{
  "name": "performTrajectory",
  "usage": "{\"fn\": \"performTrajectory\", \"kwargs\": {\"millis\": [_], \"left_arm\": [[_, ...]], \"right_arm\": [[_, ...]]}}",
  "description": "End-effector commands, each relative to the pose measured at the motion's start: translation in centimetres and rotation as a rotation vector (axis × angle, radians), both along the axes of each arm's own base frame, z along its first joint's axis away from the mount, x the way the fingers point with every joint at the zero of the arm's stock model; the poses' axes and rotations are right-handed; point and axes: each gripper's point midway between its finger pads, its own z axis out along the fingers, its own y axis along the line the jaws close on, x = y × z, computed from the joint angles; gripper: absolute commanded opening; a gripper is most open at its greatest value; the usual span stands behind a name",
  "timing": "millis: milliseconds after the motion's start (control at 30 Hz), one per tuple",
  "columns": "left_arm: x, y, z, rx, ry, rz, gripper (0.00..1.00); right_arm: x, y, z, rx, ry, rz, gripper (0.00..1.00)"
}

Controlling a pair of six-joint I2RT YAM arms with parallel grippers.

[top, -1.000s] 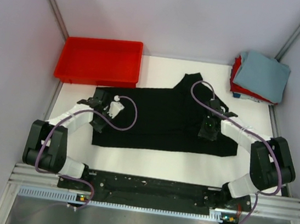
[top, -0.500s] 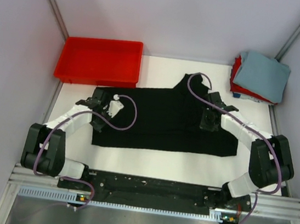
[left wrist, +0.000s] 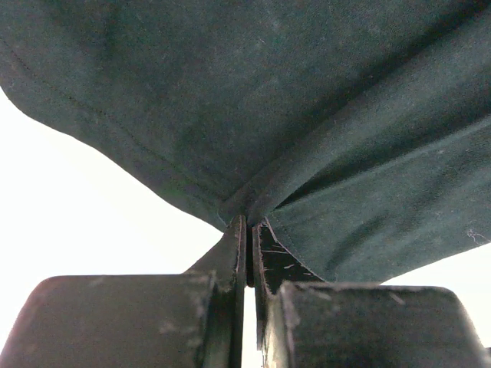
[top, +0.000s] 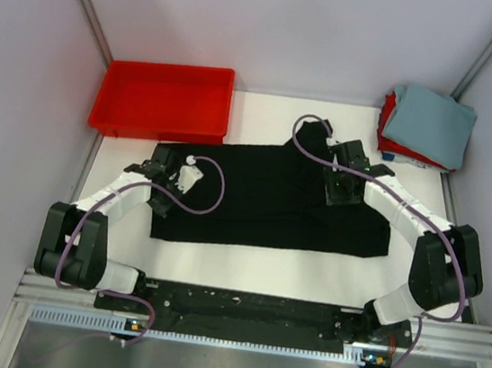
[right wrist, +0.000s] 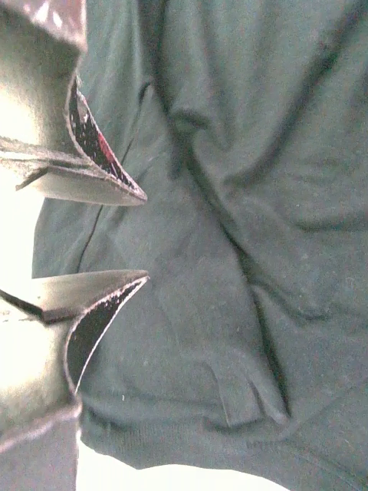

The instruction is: Fold and stack the t-shirts

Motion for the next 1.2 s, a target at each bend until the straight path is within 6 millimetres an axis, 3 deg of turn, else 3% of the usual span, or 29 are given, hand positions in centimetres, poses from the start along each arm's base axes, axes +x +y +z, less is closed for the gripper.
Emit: {"fn": "performTrajectory", "kwargs": {"millis": [0,100,133,167,200,233,300,467,500,567,600,867,933,1000,1067,1167], "left_arm": [[1.0,-0.2,0.4,-0.012,-0.018,0.0,0.0],[1.0,-0.2,0.1,-0.011,-0.021,-0.004,0.0],[1.0,-0.2,0.1,-0.011,-0.022,-0.007,0.0],[1.1,-0.2,0.1,-0.012,-0.025,-0.005,0.0],[1.1,-0.2,0.0,-0.012,-0.027,-0.005,0.0],[1.2,-0.5,0.0,-0.029,-0.027,-0.012,0.0],[1.1,-0.8,-0.2,-0.042,-0.019,-0.017,0.0],[1.2,-0.4,-0.1,-0.025,-0.026,-0.009,0.0],[1.1,-0.5,-0.1,-0.027,-0.026,-0.009,0.0],[1.0,-0.4,-0.1,-0.025,-0.026,-0.01,0.0],[0.9,-0.4,-0.2,-0.026,-0.026,-0.007,0.0],[0.9,-0.4,-0.1,-0.026,-0.026,-0.006,0.0],[0.9,-0.4,-0.1,-0.026,-0.029,-0.007,0.0],[0.8,-0.4,-0.1,-0.027,-0.034,-0.009,0.0],[0.8,-0.4,-0.3,-0.026,-0.036,-0.012,0.0],[0.8,-0.4,-0.3,-0.024,-0.03,-0.015,0.0]], "right_arm": [[0.5,0.0,3.8,-0.094,-0.164,0.334,0.43],[1.5,0.2,5.3,-0.132,-0.287,0.45,0.56],[1.6,0.1,5.7,-0.149,-0.317,0.495,0.56],[1.5,0.1,5.7,-0.164,-0.326,0.523,0.78],[1.4,-0.2,5.5,-0.181,-0.335,0.541,0.79],[1.0,-0.5,4.9,-0.203,-0.33,0.567,0.98],[0.2,-0.9,3.6,-0.232,-0.313,0.616,0.99],[-4.5,1.7,1.2,-0.107,-0.291,0.933,0.91],[-5.0,1.8,1.0,-0.108,-0.304,0.983,0.84],[-5.6,1.4,0.0,-0.136,-0.309,1.032,0.6],[-5.6,1.2,-0.3,-0.146,-0.304,1.026,0.53],[-3.3,1.9,-1.6,-0.125,-0.223,0.954,0.54],[-3.3,1.4,-2.8,-0.135,-0.175,0.93,0.44],[-3.5,0.6,-3.8,-0.168,-0.127,0.915,0.43],[-3.3,-0.1,-3.8,-0.205,-0.119,0.9,0.41],[-2.8,-0.1,-3.1,-0.215,-0.142,0.89,0.3]]}}
